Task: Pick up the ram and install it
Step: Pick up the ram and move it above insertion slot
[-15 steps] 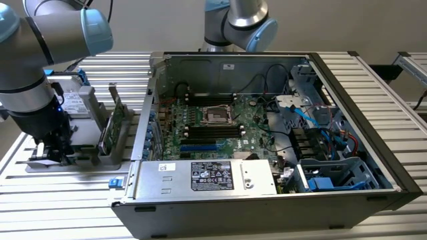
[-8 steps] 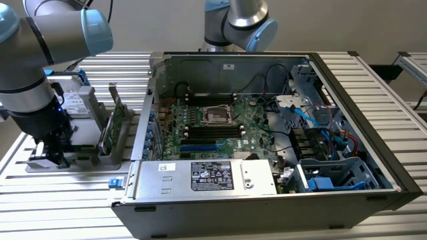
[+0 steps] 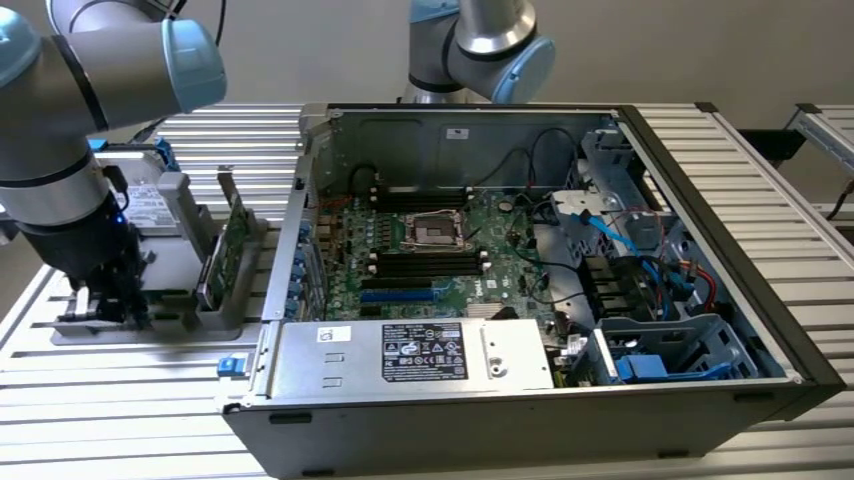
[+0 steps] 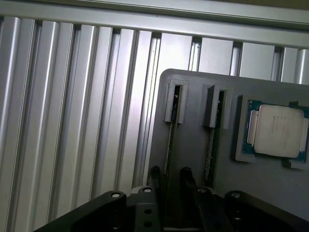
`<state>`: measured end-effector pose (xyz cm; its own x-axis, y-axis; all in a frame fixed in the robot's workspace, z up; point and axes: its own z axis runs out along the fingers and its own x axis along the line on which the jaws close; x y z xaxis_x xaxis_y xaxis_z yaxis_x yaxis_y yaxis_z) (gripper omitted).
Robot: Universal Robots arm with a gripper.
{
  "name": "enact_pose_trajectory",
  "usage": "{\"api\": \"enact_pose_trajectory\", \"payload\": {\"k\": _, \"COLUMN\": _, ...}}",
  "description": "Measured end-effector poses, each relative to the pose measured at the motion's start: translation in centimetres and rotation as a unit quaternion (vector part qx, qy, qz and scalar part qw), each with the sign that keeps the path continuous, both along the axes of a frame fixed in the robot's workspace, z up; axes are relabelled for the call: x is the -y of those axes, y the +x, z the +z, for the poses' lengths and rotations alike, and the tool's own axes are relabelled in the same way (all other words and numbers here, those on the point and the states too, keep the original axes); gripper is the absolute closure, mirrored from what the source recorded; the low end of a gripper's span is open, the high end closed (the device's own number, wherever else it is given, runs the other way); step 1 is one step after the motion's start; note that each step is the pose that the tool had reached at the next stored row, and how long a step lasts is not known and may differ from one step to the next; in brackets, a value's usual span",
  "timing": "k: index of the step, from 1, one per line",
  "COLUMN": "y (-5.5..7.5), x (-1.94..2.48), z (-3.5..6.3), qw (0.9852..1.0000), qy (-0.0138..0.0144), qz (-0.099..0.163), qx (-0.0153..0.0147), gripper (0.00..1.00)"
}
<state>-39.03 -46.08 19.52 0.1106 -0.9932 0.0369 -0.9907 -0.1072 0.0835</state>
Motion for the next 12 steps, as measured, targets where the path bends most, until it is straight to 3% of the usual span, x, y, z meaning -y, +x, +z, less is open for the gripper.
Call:
{"api": "enact_pose_trajectory", "payload": {"k": 4, "y": 0.00, "x": 0.00, "z": -0.01, "qw": 1.0000, "qy": -0.0001, "qz": 0.000, "qx": 0.0000, "gripper": 0.86}}
{"api": "enact_pose_trajectory", "payload": {"k": 12, "y": 0.00, "x": 0.00, "z": -0.01, "qw": 1.0000, "qy": -0.0001, "qz": 0.000, "qx": 0.0000, "gripper": 0.86}}
